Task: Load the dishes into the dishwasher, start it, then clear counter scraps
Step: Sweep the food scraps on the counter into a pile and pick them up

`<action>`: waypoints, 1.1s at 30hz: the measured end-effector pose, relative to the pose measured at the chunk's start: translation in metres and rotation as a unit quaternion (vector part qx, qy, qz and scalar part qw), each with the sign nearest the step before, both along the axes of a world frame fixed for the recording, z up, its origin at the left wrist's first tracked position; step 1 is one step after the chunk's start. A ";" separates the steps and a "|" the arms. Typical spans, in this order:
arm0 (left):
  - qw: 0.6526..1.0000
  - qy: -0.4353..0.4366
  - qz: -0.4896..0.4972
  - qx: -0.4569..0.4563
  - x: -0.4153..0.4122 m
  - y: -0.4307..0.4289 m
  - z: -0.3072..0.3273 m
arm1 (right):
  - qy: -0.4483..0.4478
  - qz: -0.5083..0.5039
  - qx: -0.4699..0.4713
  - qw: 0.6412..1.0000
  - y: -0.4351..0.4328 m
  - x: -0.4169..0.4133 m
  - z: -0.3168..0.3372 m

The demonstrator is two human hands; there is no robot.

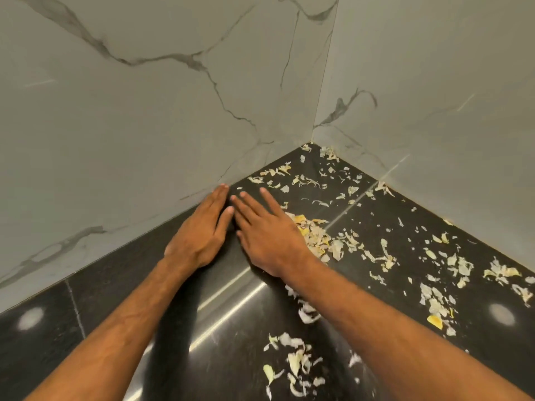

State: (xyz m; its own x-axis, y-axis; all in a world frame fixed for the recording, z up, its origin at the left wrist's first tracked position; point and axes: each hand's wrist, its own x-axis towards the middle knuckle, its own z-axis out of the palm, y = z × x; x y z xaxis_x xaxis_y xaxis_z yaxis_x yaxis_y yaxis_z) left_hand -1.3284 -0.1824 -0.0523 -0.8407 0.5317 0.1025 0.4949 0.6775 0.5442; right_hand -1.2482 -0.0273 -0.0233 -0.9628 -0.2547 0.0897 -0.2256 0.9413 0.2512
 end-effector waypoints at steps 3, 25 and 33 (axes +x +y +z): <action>0.999 0.001 -0.045 0.018 -0.028 0.039 0.003 | -0.029 -0.041 0.016 0.999 0.014 -0.049 -0.001; 0.973 -0.075 -0.130 0.173 -0.114 0.185 0.009 | -0.023 -0.076 -0.514 0.854 0.218 -0.102 0.003; 0.970 -0.085 -0.133 0.184 -0.112 0.185 0.010 | -0.117 -0.096 -0.341 0.928 0.211 -0.125 -0.008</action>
